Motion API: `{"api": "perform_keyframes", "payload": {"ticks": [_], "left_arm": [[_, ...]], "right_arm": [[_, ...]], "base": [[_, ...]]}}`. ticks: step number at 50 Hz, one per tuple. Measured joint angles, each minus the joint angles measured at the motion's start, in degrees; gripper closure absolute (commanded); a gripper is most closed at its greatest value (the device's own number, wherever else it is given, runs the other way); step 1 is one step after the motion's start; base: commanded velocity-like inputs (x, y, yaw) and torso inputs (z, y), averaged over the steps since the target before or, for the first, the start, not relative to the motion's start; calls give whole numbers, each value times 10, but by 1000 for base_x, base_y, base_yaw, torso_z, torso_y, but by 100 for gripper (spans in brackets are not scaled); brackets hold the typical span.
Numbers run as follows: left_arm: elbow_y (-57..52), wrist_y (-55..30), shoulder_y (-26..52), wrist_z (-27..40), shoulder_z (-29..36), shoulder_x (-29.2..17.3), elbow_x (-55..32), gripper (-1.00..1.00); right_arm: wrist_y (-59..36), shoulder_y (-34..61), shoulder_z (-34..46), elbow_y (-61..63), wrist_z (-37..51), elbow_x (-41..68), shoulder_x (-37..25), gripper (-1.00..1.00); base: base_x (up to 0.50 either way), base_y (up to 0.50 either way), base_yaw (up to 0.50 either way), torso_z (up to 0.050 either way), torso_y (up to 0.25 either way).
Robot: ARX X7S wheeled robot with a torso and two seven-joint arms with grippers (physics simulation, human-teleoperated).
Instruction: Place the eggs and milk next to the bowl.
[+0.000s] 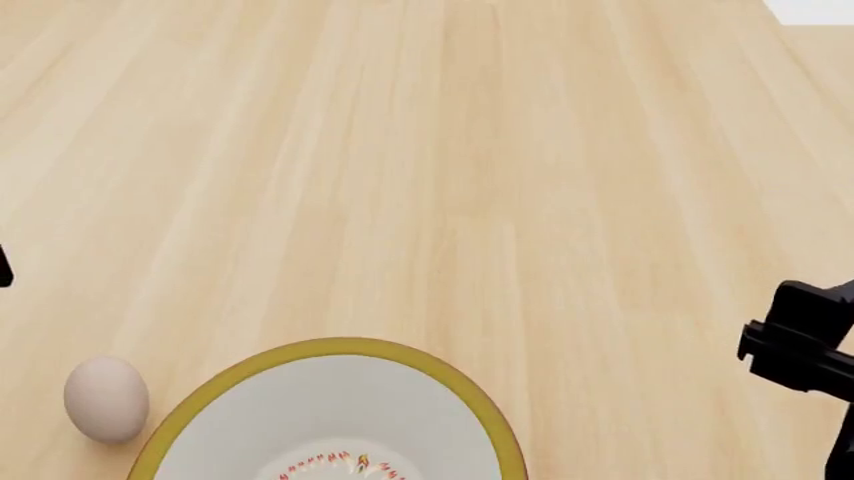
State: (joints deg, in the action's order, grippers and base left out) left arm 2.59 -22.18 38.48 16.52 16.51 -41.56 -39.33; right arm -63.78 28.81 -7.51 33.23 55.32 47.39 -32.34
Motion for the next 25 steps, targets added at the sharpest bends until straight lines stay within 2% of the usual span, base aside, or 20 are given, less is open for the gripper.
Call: {"api": "perform_keyframes", "payload": {"ticks": [25], "left_arm": [[14,13,-5,-8,4,5,7,-100]], "right_arm": [[40,-16,6,-58,-42,-29,-29,-100]], "base": [[0,0,0,0,0]]}}
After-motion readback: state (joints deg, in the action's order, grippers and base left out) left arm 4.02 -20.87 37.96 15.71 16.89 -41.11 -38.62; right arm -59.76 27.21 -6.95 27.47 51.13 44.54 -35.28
